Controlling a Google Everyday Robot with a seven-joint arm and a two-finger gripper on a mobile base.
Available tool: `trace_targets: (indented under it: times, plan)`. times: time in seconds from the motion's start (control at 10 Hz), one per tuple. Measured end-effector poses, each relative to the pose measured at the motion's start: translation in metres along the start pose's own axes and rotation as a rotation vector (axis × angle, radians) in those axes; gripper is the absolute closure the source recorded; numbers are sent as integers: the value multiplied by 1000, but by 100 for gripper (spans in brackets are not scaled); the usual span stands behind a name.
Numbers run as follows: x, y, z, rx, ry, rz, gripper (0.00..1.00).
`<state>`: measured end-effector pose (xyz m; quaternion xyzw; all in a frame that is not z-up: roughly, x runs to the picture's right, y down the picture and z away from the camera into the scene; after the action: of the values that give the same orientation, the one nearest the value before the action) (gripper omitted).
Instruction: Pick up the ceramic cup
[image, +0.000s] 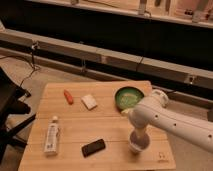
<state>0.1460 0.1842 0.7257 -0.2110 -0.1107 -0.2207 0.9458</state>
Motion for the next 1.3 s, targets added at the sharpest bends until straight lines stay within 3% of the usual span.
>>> trace_targets:
  times: [0.2,0.3,0.6,1.0,1.3]
  plan:
    - [2,5,6,-18,-11,6,22]
    - [2,6,10,-31,-17,7,29]
    - [4,13,29,-83,-38,15,61]
    - [5,19,41,-122,-42,20,98]
    - [7,19,33,-106,-28,27,100]
